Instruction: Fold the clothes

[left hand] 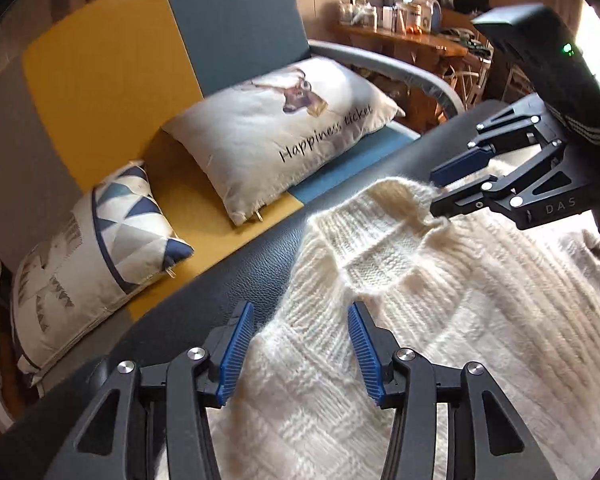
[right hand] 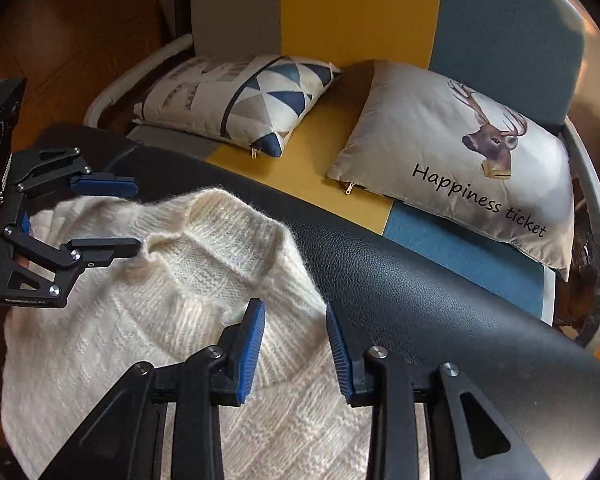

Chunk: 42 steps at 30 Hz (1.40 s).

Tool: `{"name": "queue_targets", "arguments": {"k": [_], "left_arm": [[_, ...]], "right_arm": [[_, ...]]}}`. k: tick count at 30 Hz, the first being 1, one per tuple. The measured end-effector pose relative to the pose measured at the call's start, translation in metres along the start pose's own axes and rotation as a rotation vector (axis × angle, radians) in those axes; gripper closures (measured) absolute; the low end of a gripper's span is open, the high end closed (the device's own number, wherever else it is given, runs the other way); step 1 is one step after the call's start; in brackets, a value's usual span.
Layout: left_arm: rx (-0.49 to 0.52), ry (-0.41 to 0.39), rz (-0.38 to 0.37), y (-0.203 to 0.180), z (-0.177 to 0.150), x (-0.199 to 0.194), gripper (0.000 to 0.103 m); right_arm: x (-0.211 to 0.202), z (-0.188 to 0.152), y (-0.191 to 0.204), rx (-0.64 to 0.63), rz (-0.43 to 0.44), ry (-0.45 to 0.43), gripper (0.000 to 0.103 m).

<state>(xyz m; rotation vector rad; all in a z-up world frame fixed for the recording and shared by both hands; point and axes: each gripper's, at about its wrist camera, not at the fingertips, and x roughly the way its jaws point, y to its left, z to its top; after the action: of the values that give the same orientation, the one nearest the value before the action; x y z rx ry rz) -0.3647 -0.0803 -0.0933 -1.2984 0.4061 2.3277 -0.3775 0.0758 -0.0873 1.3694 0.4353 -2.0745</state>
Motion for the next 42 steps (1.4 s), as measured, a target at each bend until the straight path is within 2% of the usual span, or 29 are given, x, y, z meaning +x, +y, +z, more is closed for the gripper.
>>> {"name": "queue_targets", "arguments": {"k": [2, 3, 4, 5, 6, 8, 11, 12, 13, 15, 18, 20, 21, 23, 25, 29, 34, 37, 39, 42], "left_arm": [[-0.091, 0.002, -0.011, 0.007, -0.004, 0.007, 0.053], [-0.153, -0.019, -0.02, 0.013, -0.006, 0.007, 0.063], [-0.215, -0.041, -0.028, 0.019, -0.009, 0.007, 0.087], [-0.277, -0.062, -0.036, 0.024, -0.012, 0.007, 0.089], [-0.339, -0.083, -0.045, 0.03, -0.014, 0.008, 0.089], [-0.439, -0.115, -0.066, 0.038, -0.016, 0.009, 0.09], [-0.501, -0.129, -0.079, 0.041, -0.011, 0.015, 0.087], [-0.502, -0.128, -0.087, 0.04, -0.007, 0.016, 0.087], [-0.49, -0.124, -0.089, 0.039, -0.003, 0.016, 0.082], [-0.481, -0.108, -0.089, 0.039, 0.004, 0.015, 0.079], [-0.572, -0.121, -0.145, 0.055, 0.001, 0.003, 0.079], [-0.61, -0.158, -0.141, 0.067, -0.01, -0.02, 0.079], [-0.619, -0.177, -0.122, 0.075, -0.019, -0.034, 0.078], [-0.638, -0.207, -0.07, 0.091, -0.039, -0.064, 0.065], [-0.66, -0.205, 0.02, 0.108, -0.071, -0.094, 0.064], [-0.712, -0.154, 0.179, 0.138, -0.145, -0.138, 0.064], [-0.788, -0.069, 0.349, 0.16, -0.233, -0.159, 0.064], [-0.832, -0.037, 0.411, 0.165, -0.276, -0.167, 0.064], [-0.862, -0.017, 0.436, 0.166, -0.302, -0.17, 0.064], [-0.905, -0.038, 0.455, 0.164, -0.336, -0.179, 0.062]], "right_arm": [[0.014, 0.008, 0.004, -0.04, -0.023, 0.03, 0.072], [0.015, 0.01, 0.007, -0.068, -0.068, 0.021, 0.08], [0.013, 0.011, 0.012, -0.098, -0.138, 0.007, 0.088], [0.013, 0.011, 0.013, -0.116, -0.201, -0.008, 0.098], [0.016, 0.009, 0.008, -0.098, -0.233, -0.016, 0.095], [0.019, 0.005, -0.002, -0.056, -0.276, -0.037, 0.095], [0.016, 0.0, -0.016, 0.029, -0.237, -0.102, 0.09], [0.015, -0.001, -0.02, 0.057, -0.225, -0.116, 0.089], [0.014, -0.003, -0.025, 0.089, -0.204, -0.119, 0.088], [0.011, -0.002, -0.038, 0.162, -0.156, -0.109, 0.079], [0.004, -0.004, -0.054, 0.282, -0.062, -0.092, 0.079], [-0.01, -0.008, -0.052, 0.289, -0.045, -0.125, 0.079], [-0.019, -0.01, -0.047, 0.28, -0.043, -0.146, 0.079], [-0.033, -0.014, -0.033, 0.26, -0.025, -0.172, 0.079], [-0.045, -0.013, -0.013, 0.225, 0.017, -0.187, 0.079], [-0.046, -0.004, 0.043, 0.128, 0.099, -0.178, 0.079], [-0.022, 0.016, 0.126, 0.022, 0.176, -0.134, 0.079], [-0.005, 0.027, 0.165, -0.021, 0.164, -0.114, 0.079], [0.008, 0.036, 0.183, -0.027, 0.122, -0.101, 0.079], [0.03, 0.05, 0.192, 0.004, 0.091, -0.068, 0.079]]}}
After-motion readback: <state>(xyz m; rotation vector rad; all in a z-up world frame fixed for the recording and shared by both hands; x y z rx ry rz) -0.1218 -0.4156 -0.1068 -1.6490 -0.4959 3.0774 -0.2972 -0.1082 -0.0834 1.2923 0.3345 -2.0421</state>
